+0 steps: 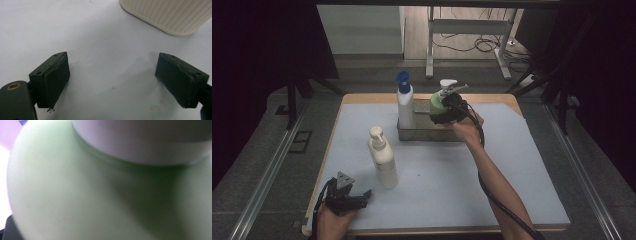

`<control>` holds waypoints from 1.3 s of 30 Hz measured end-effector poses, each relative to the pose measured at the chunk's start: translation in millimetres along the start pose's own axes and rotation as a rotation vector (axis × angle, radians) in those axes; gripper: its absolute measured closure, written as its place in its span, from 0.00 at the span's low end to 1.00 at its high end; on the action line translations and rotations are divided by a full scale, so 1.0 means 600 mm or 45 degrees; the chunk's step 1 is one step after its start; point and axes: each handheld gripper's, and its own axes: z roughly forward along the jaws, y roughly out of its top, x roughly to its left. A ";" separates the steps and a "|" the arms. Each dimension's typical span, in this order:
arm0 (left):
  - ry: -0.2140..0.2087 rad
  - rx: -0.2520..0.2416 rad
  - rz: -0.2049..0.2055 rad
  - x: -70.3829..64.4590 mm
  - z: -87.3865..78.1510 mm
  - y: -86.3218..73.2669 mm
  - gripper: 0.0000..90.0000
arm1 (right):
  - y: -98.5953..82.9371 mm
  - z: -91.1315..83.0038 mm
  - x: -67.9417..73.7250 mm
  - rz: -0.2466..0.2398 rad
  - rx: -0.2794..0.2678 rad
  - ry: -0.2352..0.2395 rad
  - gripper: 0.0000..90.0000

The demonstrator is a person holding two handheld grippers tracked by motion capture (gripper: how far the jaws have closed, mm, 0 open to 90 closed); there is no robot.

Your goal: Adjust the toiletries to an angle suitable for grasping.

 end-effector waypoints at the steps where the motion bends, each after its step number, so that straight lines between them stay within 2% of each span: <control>1: 0.000 0.000 0.000 0.000 0.000 0.000 0.13 | 0.000 0.000 0.000 0.003 -0.006 0.001 0.13; 8: 0.000 -0.001 0.000 0.000 0.000 0.000 0.13 | -0.002 0.004 -0.004 0.023 -0.020 0.014 0.13; 15: 0.000 0.000 0.000 0.000 0.000 0.000 0.14 | -0.004 0.006 -0.003 0.052 -0.034 -0.002 0.12; 21: 0.000 -0.001 0.000 0.000 0.000 0.000 0.13 | -0.009 0.004 0.000 0.031 -0.019 -0.009 0.07; 25: 0.000 -0.001 0.000 0.000 0.000 0.000 0.14 | -0.014 -0.005 -0.003 0.029 -0.031 0.016 0.05; 34: 0.000 0.000 0.001 0.000 0.000 0.000 0.14 | -0.037 -0.030 -0.013 0.053 -0.047 0.026 0.05; 39: 0.000 0.001 0.001 0.000 0.000 0.000 0.13 | -0.052 -0.038 -0.016 0.057 -0.019 0.050 0.05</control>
